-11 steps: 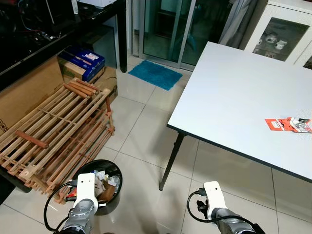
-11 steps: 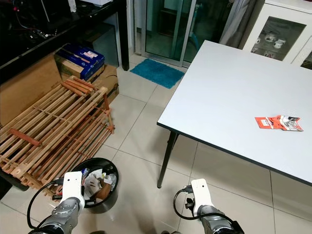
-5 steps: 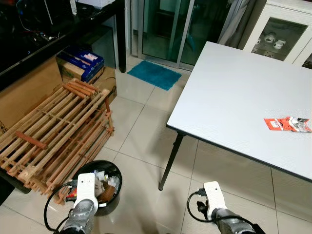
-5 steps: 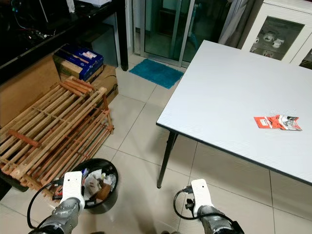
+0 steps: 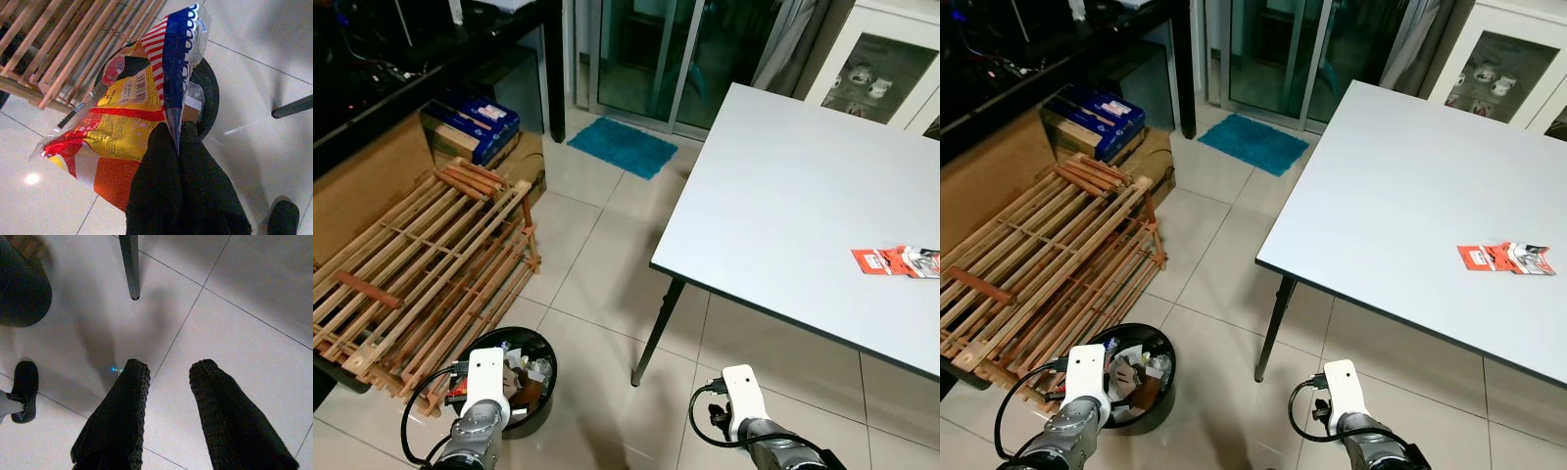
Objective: Picking trash to rubbish bin
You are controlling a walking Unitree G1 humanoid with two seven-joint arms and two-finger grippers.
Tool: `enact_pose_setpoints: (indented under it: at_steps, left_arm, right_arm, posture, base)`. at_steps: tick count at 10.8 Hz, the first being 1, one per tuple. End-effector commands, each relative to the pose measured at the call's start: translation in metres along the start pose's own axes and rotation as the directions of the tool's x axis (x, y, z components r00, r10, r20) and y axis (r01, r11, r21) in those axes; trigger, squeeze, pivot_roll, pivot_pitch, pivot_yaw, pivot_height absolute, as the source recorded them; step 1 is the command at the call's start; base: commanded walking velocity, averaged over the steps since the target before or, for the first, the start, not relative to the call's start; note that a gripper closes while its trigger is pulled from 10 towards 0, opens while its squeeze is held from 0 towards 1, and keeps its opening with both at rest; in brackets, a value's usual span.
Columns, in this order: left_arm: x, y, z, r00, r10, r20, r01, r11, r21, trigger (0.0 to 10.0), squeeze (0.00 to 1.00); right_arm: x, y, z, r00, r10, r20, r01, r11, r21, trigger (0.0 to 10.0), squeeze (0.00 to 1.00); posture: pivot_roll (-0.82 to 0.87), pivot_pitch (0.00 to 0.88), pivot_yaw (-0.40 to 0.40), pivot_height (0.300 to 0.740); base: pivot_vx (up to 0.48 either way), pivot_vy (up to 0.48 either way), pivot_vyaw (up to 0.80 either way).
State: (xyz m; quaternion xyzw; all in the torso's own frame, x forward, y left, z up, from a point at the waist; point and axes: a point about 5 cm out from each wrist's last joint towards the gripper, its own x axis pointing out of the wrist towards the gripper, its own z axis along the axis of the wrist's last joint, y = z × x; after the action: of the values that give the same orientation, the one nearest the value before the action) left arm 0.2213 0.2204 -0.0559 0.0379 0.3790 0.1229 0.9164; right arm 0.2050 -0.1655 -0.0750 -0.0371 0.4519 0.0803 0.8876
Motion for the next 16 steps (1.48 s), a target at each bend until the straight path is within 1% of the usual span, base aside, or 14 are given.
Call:
enact_pose_setpoints:
  at_steps: [1,16]
  left_arm:
    - [0.0003,-0.0019,0.0006,1.0,0.01,-0.008,-0.01,1.0,0.006,10.0,0.0]
    - [0.0005,-0.0032,0.0022,1.0,0.0,-0.001,0.0,1.0,0.006,10.0,0.0]
  right_arm:
    - [-0.0003,-0.0027,0.0002,1.0,-0.007,-0.005,0.007,1.0,0.002,10.0,0.0]
    - [-0.0005,-0.0028,-0.0006,1.0,-0.009,-0.006,0.009,1.0,0.004,10.0,0.0]
  posture:
    - [0.06,0.07,-0.109,0.74]
    - [0.06,0.071,-0.109,0.74]
  base:
    - [0.277,0.0,0.0]
    - [0.304,0.0,0.0]
